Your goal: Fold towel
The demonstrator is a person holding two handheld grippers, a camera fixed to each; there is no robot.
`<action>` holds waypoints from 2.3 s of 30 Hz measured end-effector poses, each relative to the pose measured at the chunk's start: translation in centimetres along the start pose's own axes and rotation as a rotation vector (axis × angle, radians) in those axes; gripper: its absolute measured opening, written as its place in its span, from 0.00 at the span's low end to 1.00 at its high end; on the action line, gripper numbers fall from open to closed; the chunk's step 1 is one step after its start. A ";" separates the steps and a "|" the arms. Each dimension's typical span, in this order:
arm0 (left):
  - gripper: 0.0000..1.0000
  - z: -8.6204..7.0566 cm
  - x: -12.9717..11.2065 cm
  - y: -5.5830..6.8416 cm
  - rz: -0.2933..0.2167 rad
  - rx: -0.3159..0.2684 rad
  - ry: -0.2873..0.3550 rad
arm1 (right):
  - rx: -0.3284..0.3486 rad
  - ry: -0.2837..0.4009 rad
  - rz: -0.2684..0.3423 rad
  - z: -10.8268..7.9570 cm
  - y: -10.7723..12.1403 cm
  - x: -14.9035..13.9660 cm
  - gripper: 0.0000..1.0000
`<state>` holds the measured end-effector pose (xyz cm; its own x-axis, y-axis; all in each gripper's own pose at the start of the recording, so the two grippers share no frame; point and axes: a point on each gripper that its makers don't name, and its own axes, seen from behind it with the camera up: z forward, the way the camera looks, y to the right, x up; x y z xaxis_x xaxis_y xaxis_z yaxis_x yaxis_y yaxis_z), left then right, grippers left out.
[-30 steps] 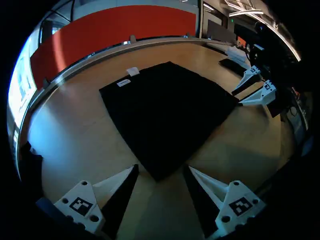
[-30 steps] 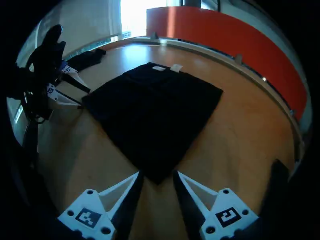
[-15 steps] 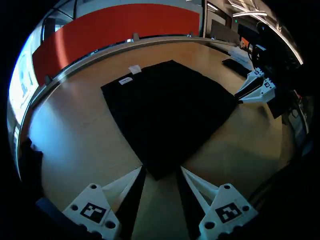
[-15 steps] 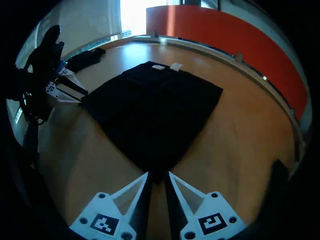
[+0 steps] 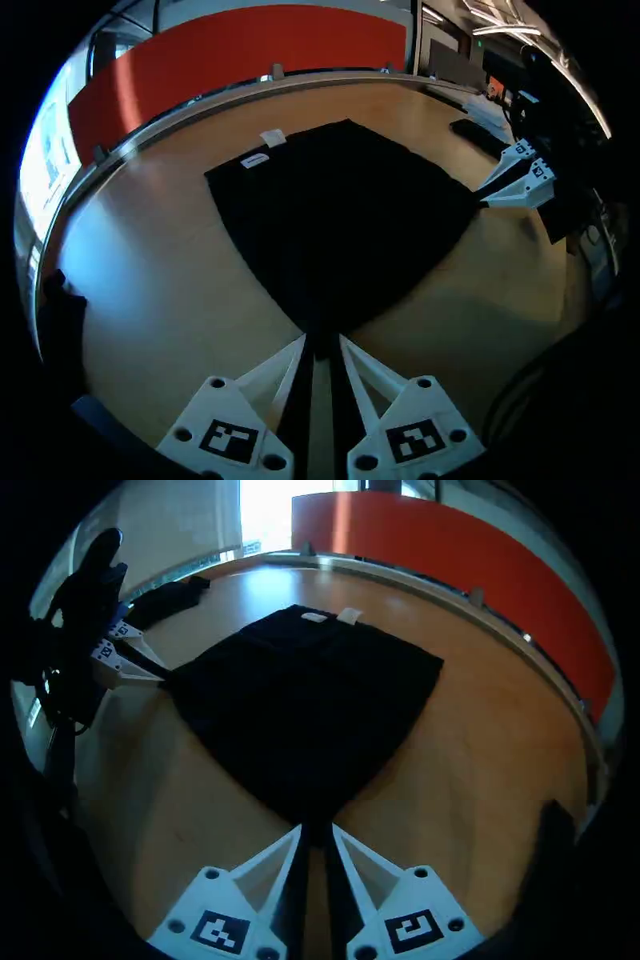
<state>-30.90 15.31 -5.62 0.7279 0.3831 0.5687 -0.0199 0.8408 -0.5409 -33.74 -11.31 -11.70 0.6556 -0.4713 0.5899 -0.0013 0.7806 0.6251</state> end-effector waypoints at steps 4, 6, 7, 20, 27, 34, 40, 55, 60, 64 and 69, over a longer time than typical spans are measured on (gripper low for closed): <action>0.13 -0.2 0.5 0.0 -0.025 0.001 0.008 | -0.001 0.007 0.006 -0.2 0.0 0.2 0.11; 0.13 -0.3 0.9 -0.1 -0.032 0.001 0.013 | -0.002 0.013 0.010 -0.3 0.0 0.4 0.11; 0.13 -0.4 1.0 -0.1 -0.033 0.002 0.015 | -0.002 0.016 0.012 -0.3 0.0 0.5 0.11; 0.13 -2.5 3.7 -0.2 -0.052 0.008 0.038 | -0.023 0.079 0.004 -2.9 0.0 3.9 0.11; 0.13 -4.5 5.4 -0.3 -0.067 0.010 0.051 | -0.030 0.114 0.009 -5.0 0.0 6.1 0.11; 0.13 -6.9 6.9 0.0 -0.091 0.008 0.059 | -0.032 0.134 0.009 -7.1 -0.2 7.8 0.11; 0.13 -8.6 7.6 0.6 -0.106 0.001 0.061 | -0.030 0.141 0.008 -8.7 -0.4 8.8 0.11; 0.13 -11.2 8.2 1.1 -0.121 -0.002 0.070 | -0.002 0.132 0.023 -11.5 -1.8 9.6 0.11; 0.13 -11.0 8.4 0.9 -0.123 0.002 0.070 | -0.002 0.123 0.023 -11.4 -1.9 9.5 0.11; 0.13 -10.7 8.7 0.5 -0.124 0.009 0.073 | -0.006 0.116 0.020 -11.1 -1.5 9.7 0.11; 0.13 -9.8 9.3 -0.1 -0.131 0.024 0.071 | -0.011 0.106 0.012 -10.4 -0.8 10.1 0.11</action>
<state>-17.46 15.01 -6.36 0.7720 0.2426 0.5875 0.0625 0.8909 -0.4500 -19.26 -12.45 -11.57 0.7316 -0.4164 0.5397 -0.0018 0.7906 0.6124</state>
